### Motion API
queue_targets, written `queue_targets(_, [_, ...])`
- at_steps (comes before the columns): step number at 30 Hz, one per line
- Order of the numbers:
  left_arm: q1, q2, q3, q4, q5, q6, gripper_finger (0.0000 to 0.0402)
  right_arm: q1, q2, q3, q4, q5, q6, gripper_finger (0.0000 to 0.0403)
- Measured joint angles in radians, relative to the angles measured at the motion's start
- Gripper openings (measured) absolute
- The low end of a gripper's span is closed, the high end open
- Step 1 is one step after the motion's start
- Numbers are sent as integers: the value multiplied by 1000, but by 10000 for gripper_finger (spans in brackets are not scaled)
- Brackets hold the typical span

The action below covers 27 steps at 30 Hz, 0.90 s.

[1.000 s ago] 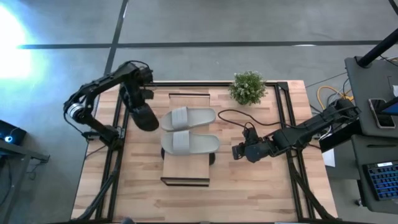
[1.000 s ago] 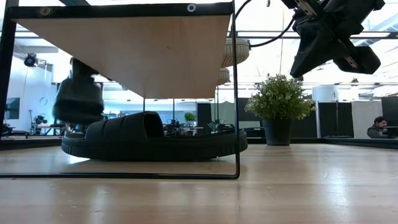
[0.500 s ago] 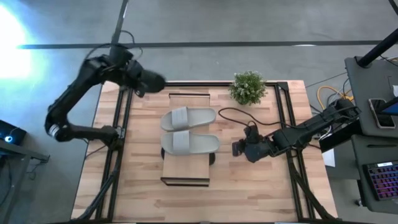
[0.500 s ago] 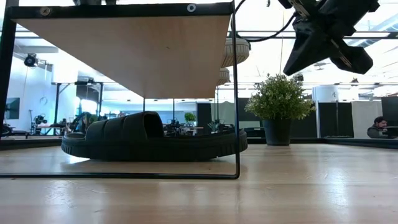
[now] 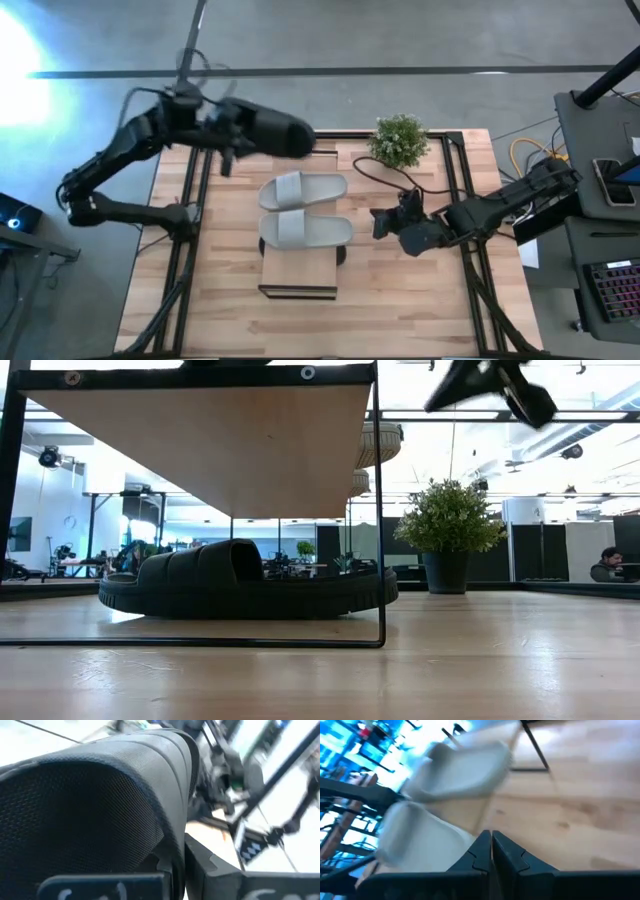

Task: Pick and place slides into the shelf
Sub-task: Move the black slide under the shelf

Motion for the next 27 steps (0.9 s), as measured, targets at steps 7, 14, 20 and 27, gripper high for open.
queue_targets(7, [-212, 110, 0, 9, -155, 65, 0, 28, 0, 194, -2, 24, -234, 9])
queue_targets(14, [-223, 214, -1, 83, -211, 58, 0, 109, 7, 431, -2, 129, -441, 9])
queue_targets(20, [-255, 273, 0, 252, -224, 63, 0, 108, 44, 477, -4, 154, -444, 18])
queue_targets(27, [-305, 331, 2, 237, -276, 96, 0, 108, 69, 495, 0, 204, -422, 90])
